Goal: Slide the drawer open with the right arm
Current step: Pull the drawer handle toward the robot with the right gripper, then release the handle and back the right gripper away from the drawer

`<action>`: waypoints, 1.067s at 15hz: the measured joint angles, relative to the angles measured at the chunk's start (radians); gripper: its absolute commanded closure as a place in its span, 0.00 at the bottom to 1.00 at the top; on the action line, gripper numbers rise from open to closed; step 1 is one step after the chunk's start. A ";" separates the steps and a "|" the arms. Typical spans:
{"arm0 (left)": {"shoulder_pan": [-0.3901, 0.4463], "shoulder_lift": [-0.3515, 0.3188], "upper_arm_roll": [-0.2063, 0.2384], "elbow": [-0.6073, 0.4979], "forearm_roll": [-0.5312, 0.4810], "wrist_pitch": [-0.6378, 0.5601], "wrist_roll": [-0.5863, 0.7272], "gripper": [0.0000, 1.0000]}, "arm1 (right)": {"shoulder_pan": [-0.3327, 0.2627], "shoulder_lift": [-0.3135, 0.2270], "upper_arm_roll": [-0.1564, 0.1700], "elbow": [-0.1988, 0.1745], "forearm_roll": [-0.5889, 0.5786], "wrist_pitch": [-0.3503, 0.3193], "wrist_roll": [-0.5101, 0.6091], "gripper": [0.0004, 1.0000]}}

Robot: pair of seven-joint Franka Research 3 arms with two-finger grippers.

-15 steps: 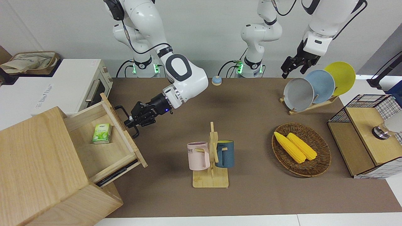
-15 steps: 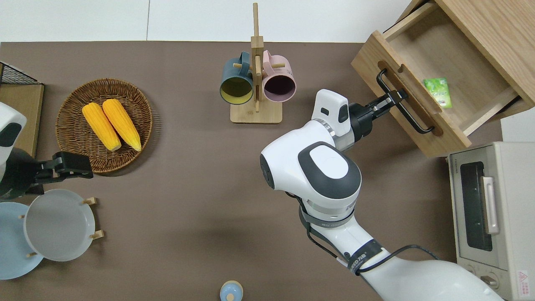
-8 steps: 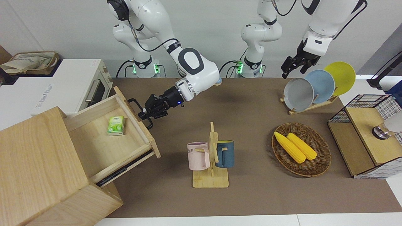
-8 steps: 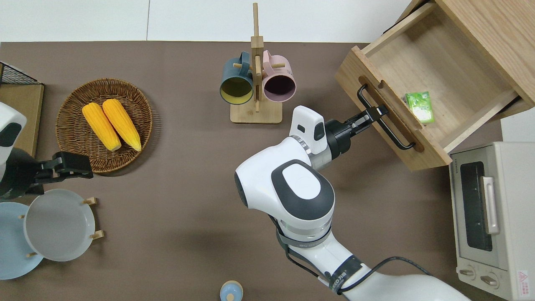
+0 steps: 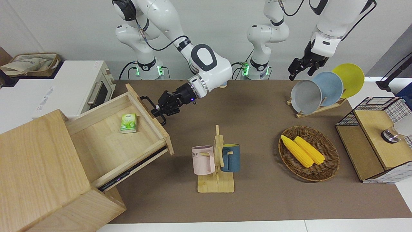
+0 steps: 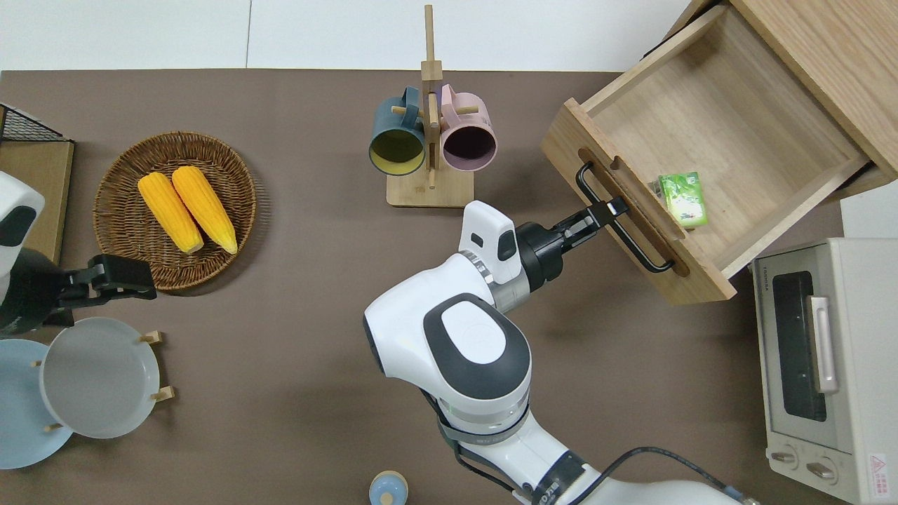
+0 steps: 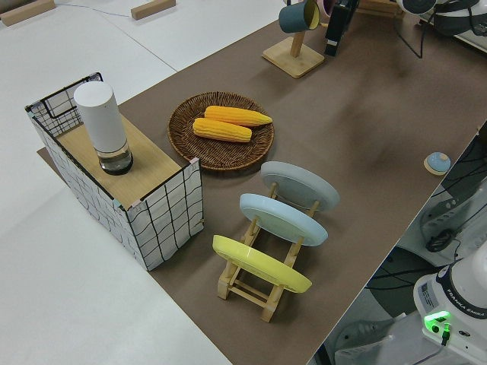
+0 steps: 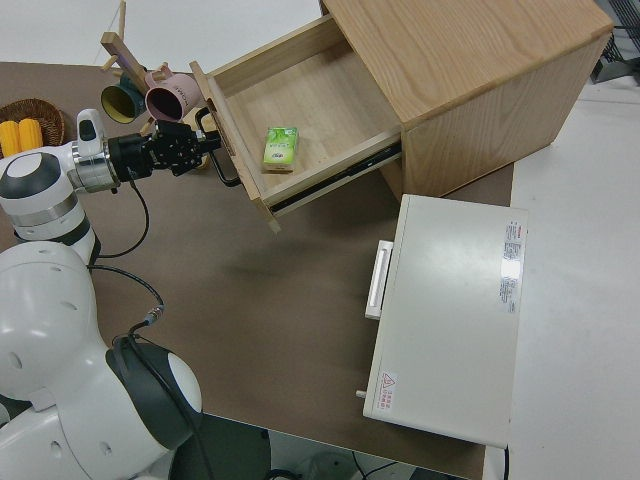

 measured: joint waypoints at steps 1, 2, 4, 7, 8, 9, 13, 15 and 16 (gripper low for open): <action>0.000 0.000 0.000 0.000 0.000 0.000 0.000 0.01 | 0.004 0.000 0.001 0.000 0.002 -0.004 0.002 0.67; 0.000 0.000 0.000 0.000 0.000 0.000 0.000 0.01 | 0.008 0.000 0.001 0.000 0.005 -0.010 0.002 0.61; 0.000 0.000 0.000 0.000 0.000 0.000 0.000 0.01 | 0.011 -0.001 0.003 0.001 0.005 -0.019 0.003 0.25; 0.000 0.000 0.000 0.000 0.000 0.000 0.000 0.01 | 0.012 -0.010 0.003 0.004 0.005 -0.039 0.003 0.01; 0.000 0.000 0.000 0.000 0.000 0.000 0.000 0.01 | 0.012 -0.014 0.003 0.005 0.005 -0.044 0.003 0.01; 0.000 0.000 0.000 0.000 0.000 0.000 0.000 0.01 | 0.013 -0.018 0.003 0.005 0.005 -0.049 0.003 0.01; 0.000 0.000 0.000 0.000 0.000 0.000 0.000 0.01 | 0.037 -0.028 0.004 0.006 0.009 -0.056 0.004 0.01; 0.000 0.000 0.000 0.000 0.000 0.000 0.000 0.01 | 0.067 -0.030 0.003 0.006 0.033 -0.067 0.009 0.01; 0.000 0.000 0.000 0.000 0.000 0.000 0.000 0.01 | 0.081 -0.030 0.002 0.006 0.041 -0.074 0.014 0.01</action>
